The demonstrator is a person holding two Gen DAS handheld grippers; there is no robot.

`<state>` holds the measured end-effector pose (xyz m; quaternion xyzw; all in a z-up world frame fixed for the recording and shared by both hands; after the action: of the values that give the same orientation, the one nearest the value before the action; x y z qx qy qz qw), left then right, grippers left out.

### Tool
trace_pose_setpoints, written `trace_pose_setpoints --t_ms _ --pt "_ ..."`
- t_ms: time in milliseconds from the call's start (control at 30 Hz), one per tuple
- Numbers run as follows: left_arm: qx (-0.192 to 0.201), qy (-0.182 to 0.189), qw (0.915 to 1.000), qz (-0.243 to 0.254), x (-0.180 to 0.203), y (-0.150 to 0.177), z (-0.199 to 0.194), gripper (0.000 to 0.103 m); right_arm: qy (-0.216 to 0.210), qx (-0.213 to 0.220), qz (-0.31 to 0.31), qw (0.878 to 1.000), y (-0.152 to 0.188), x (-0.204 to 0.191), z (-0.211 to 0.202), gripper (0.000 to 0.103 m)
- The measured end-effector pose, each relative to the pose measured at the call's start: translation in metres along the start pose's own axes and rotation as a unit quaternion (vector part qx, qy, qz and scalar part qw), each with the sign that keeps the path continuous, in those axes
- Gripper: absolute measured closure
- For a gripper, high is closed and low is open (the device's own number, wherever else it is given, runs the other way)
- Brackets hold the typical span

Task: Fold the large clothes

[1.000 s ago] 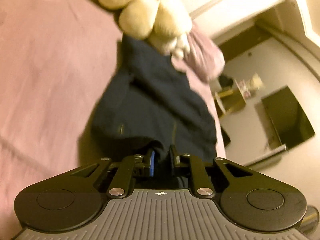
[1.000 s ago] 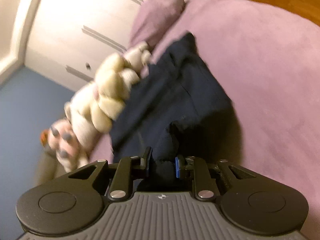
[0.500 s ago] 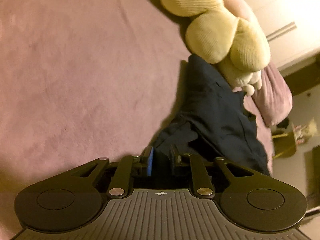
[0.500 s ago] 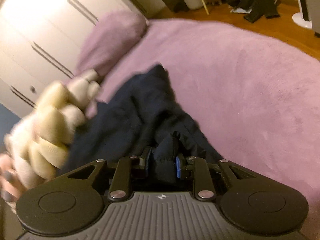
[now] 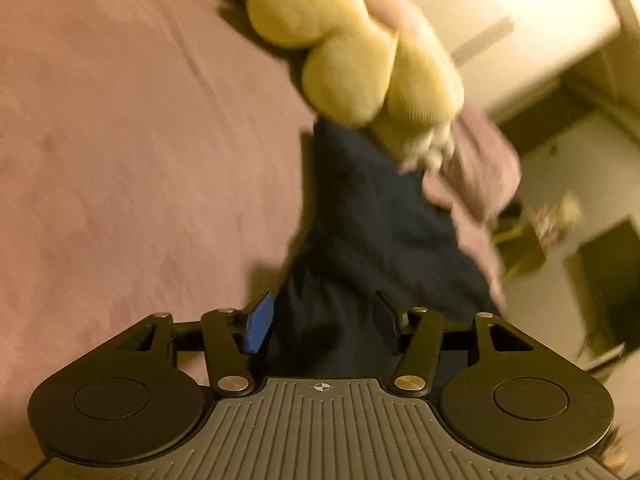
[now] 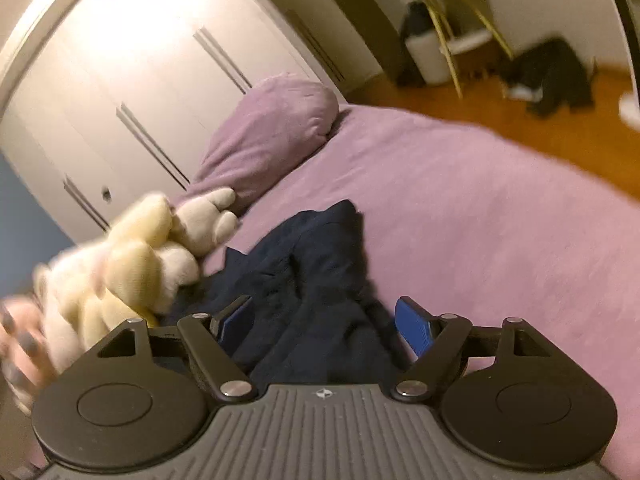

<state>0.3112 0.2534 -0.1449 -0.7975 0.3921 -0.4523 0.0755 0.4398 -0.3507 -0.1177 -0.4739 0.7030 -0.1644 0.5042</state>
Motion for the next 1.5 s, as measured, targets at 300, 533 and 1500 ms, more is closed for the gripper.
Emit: trace_pose_setpoints --t_ms 300,533,1500 --pt "-0.024 -0.001 0.9989 0.041 0.017 0.012 0.038 0.046 0.059 -0.078 -0.192 0.976 0.039 -0.019 0.051 0.037" --pt "-0.004 -0.029 0.9923 0.12 0.042 0.013 0.019 0.085 0.044 -0.06 -0.232 0.97 0.042 -0.042 0.055 0.092" --pt "0.191 -0.136 0.9465 0.221 0.165 -0.169 0.161 0.082 0.135 0.105 -0.25 0.953 -0.09 -0.16 0.194 0.095"
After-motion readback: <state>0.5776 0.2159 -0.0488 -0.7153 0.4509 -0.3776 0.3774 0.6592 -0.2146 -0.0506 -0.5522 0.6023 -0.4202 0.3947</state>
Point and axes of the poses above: each gripper's, at about its wrist camera, not at the fingertips, and z roughly the way its jaws point, x to its right, y to its underside, the point moved 6 cm from there along z, roughly the way its jaws point, and after that the axes turned 2 degrees about x, right-handed, at the moved point
